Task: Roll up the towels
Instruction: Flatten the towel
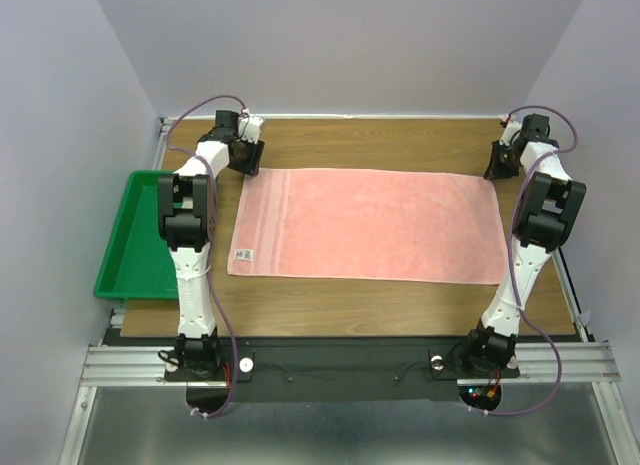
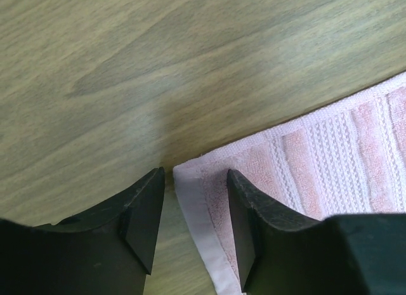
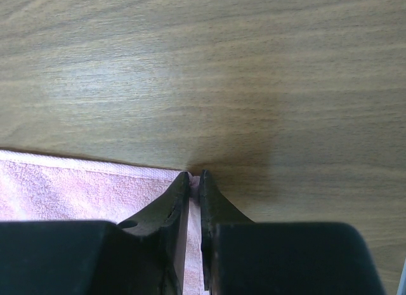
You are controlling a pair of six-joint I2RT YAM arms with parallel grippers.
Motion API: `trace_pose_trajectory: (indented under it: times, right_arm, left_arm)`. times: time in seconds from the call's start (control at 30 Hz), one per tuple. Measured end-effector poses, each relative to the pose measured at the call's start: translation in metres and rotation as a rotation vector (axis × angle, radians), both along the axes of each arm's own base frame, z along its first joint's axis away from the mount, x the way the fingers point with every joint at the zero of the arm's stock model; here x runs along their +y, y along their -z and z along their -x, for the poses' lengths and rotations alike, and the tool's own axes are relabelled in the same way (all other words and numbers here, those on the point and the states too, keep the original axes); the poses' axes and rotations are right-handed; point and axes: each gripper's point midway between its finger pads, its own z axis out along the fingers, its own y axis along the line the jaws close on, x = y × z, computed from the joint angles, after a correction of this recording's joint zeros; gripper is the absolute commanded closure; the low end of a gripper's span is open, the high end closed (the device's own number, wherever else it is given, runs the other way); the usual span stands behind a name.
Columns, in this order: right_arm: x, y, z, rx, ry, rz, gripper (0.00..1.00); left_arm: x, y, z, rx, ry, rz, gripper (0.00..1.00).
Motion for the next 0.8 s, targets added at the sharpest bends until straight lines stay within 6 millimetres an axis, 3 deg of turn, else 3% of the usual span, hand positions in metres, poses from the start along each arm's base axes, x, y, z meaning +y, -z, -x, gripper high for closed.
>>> trace_pose_trajectory:
  times: [0.27,0.47,0.8]
  right_arm:
    - [0.000,0.000,0.000,-0.001,0.000,0.000,0.99]
    - [0.000,-0.001,0.000,-0.002,-0.001,-0.002,0.99]
    - [0.003,-0.001,-0.001,-0.007,-0.011,-0.017,0.99]
  left_arm:
    - [0.010,-0.002,-0.012,-0.013,-0.031,0.041,0.47]
    - [0.008,0.000,-0.012,-0.004,-0.035,0.056,0.57]
    - [0.004,-0.001,-0.014,-0.005,-0.032,0.082,1.00]
